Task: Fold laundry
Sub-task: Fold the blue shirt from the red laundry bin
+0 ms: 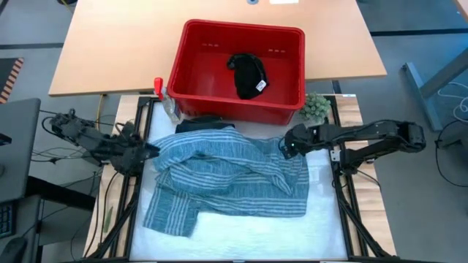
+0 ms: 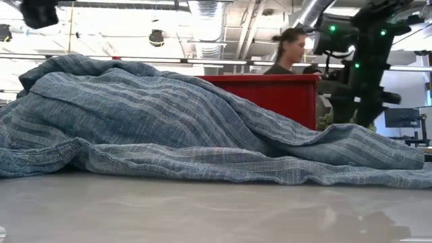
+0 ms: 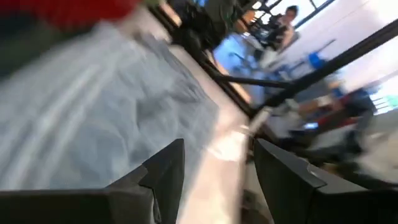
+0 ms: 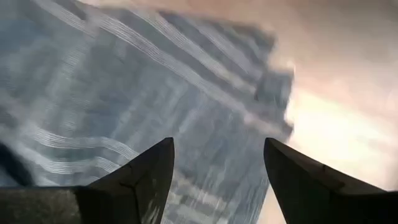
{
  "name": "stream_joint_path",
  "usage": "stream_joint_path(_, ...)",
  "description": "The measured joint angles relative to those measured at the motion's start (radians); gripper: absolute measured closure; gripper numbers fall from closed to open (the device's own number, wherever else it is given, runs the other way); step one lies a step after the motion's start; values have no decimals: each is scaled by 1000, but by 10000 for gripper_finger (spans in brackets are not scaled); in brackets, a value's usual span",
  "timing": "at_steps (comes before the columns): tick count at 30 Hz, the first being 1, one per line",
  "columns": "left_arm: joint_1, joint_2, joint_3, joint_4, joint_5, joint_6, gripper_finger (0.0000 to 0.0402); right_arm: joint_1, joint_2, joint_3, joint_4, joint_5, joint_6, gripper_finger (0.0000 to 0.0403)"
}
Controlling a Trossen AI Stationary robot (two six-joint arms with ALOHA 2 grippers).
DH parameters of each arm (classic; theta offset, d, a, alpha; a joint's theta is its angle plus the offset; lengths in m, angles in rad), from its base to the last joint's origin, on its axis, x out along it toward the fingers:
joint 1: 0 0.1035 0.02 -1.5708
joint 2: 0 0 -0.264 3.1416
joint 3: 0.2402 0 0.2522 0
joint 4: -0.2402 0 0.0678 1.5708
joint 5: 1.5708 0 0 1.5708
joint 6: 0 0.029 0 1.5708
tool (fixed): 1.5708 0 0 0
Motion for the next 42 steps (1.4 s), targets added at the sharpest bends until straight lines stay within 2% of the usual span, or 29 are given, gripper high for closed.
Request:
stream_joint_path(4, 1, 133, 0, 52, -127, 158, 224, 36, 4, -25, 1, 5, 163, 129)
stream_joint_path(8, 29, 250, -1, 33, -177, 189, 224, 76, 4, -47, -35, 17, 297, 129)
stream_joint_path(13, 95, 313, -1, 27, -88, 193, 224, 107, 4, -93, -31, 54, 428, 129)
stream_joint_path(18, 165, 330, -1, 28, 5, 241, 224, 101, 3, -154, 126, 60, 438, 129)
stream_joint_path(27, 269, 327, -1, 55, 137, 292, 224, 98, 3, -185, 235, 92, 463, 142)
stream_joint_path(35, 290, 330, -1, 65, 172, 294, 224, 97, -5, -185, 169, 92, 435, 162)
stream_joint_path(42, 290, 330, -1, 82, 172, 312, 224, 84, -5, -202, 264, 98, 432, 163)
